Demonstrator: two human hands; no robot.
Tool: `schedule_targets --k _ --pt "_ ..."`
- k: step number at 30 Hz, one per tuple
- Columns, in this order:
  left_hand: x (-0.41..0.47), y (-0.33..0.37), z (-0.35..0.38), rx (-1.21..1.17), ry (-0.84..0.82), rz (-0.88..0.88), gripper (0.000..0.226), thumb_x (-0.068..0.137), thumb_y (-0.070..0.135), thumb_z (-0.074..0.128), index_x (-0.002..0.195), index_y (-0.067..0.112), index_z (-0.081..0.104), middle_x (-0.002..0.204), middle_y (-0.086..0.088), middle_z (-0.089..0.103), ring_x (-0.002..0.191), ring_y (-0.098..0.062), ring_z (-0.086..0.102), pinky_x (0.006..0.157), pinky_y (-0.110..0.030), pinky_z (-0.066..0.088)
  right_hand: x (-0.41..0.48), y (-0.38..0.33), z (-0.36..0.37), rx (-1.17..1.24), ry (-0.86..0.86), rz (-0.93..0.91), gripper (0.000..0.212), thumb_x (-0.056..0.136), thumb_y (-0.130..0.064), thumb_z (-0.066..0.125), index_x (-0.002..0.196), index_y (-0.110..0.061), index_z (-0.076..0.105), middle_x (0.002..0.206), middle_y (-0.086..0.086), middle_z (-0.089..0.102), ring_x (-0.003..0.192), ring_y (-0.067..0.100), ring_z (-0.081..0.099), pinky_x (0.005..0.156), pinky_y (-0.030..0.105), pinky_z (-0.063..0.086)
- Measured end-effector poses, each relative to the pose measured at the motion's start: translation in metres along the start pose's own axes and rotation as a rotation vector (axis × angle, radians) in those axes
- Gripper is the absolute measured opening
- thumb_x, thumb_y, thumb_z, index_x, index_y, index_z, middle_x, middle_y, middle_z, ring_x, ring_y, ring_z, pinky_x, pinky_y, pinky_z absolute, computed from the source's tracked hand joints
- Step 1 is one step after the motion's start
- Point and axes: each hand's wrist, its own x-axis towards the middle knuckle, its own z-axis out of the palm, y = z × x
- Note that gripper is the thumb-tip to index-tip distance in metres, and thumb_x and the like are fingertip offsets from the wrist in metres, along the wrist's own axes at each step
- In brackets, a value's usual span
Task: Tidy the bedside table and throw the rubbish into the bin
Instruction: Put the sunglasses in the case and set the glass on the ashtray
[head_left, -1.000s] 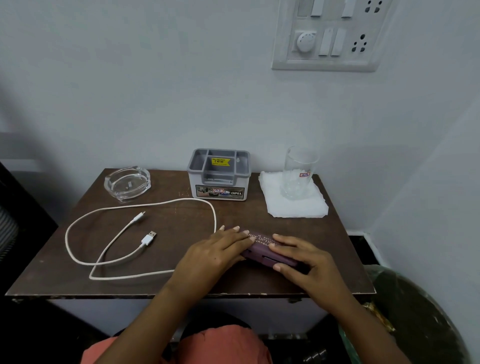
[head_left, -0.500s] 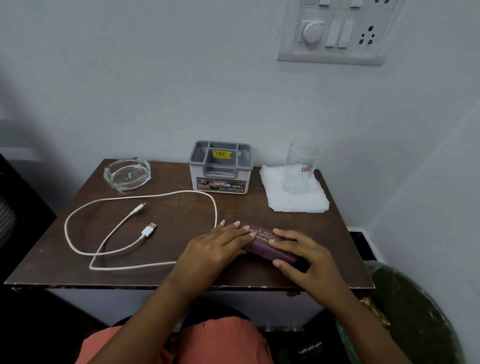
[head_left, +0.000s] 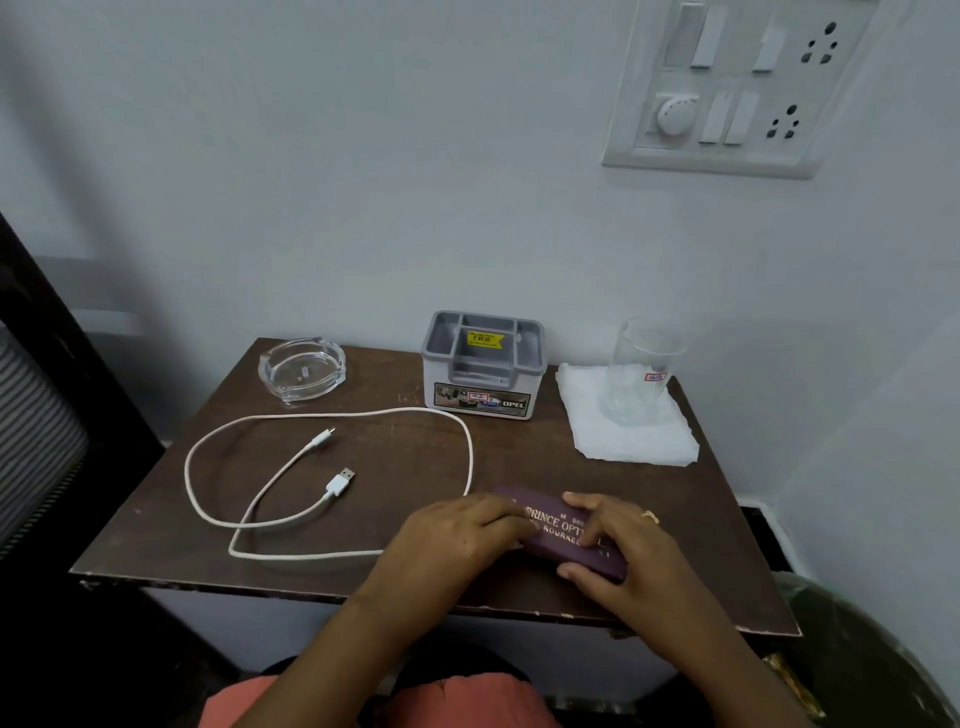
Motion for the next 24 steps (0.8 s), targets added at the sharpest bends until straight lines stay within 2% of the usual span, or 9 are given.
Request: schedule_targets --k 3,8,12,15,18,22,24 --pt "-0.009 -0.007 -0.010 -0.085 0.037 -0.092 0.024 0.089 0.031 0.054 0.111 0.030 0.062 0.116 0.013 0.064 0.108 -0.002 0.059 0.086 -0.018 0.048 -0.004 -0.003 0.001 0.013 0.027 -0.010 0.029 0.070 -0.047 0.067 0.085 -0.036 0.045 0.126 -0.028 0.051 0.114 -0.006 0.048 0.087 0.017 0.043" --pt "-0.025 -0.016 -0.030 -0.289 0.196 -0.228 0.027 0.087 0.041 0.058 0.110 0.029 0.064 0.118 0.016 0.061 0.118 0.004 0.051 0.097 -0.013 0.040 -0.006 -0.020 -0.002 0.046 0.084 -0.045 0.034 0.067 -0.049 0.068 0.092 -0.040 0.046 0.127 -0.025 0.051 0.113 -0.003 0.052 0.089 0.012 0.040" --pt "-0.024 -0.047 -0.056 -0.213 0.331 -0.325 0.021 0.085 0.035 0.060 0.100 0.025 0.070 0.106 0.012 0.067 0.108 0.001 0.057 0.095 -0.014 0.041 0.017 -0.050 -0.003 0.048 0.074 -0.085 0.033 0.068 -0.046 0.069 0.091 -0.039 0.046 0.125 -0.024 0.054 0.112 -0.003 0.053 0.091 0.009 0.036" --pt "-0.021 -0.082 -0.076 -0.126 0.369 -0.470 0.015 0.084 0.031 0.063 0.095 0.024 0.070 0.099 0.010 0.068 0.095 -0.004 0.061 0.085 -0.019 0.046 0.049 -0.071 0.009 0.089 0.051 -0.093 0.029 0.070 -0.041 0.070 0.089 -0.033 0.049 0.122 -0.023 0.055 0.112 -0.001 0.053 0.092 0.015 0.037" --pt "-0.018 -0.123 -0.086 0.003 0.323 -0.649 0.015 0.082 0.016 0.069 0.097 0.018 0.071 0.100 0.000 0.069 0.091 -0.020 0.065 0.075 -0.026 0.045 0.093 -0.086 0.034 0.050 0.021 -0.098 0.029 0.073 -0.034 0.073 0.091 -0.027 0.051 0.121 -0.016 0.056 0.110 0.002 0.051 0.094 0.015 0.037" --pt "-0.010 -0.171 -0.086 0.115 0.121 -0.701 0.027 0.080 0.010 0.067 0.105 0.017 0.069 0.114 -0.002 0.068 0.104 -0.027 0.063 0.080 -0.033 0.048 0.147 -0.102 0.073 0.007 0.073 -0.138 0.028 0.073 -0.026 0.072 0.091 -0.018 0.051 0.116 -0.003 0.058 0.106 0.016 0.054 0.091 0.031 0.044" --pt "-0.005 -0.190 -0.079 0.135 0.018 -0.737 0.026 0.081 0.013 0.064 0.107 0.018 0.067 0.116 -0.002 0.066 0.103 -0.029 0.062 0.080 -0.035 0.051 0.164 -0.110 0.088 -0.036 0.116 -0.156 0.027 0.074 -0.025 0.069 0.092 -0.016 0.051 0.111 0.001 0.059 0.101 0.021 0.055 0.088 0.037 0.046"
